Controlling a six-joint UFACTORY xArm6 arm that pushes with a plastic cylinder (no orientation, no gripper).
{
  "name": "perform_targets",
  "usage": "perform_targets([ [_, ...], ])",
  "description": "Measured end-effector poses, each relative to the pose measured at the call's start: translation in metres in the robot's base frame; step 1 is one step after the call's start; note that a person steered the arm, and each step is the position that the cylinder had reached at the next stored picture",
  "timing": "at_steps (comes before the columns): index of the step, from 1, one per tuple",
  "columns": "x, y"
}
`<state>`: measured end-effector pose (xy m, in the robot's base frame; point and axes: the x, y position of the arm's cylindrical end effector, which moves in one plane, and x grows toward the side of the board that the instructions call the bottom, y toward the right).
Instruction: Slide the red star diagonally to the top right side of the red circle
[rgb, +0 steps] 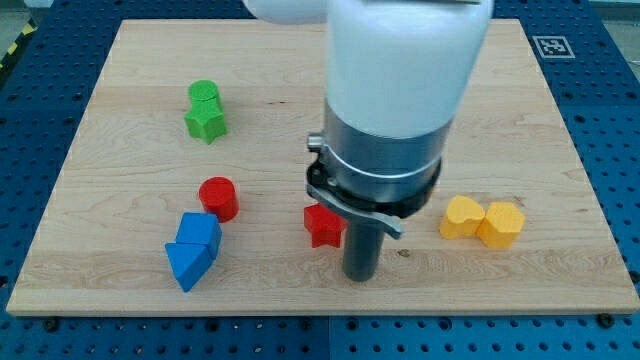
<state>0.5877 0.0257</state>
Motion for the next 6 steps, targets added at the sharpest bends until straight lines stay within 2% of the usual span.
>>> perform_targets([
  [3,-0.065,-0.034],
  [4,-0.073,-0.038],
  [6,-0.079,0.001],
])
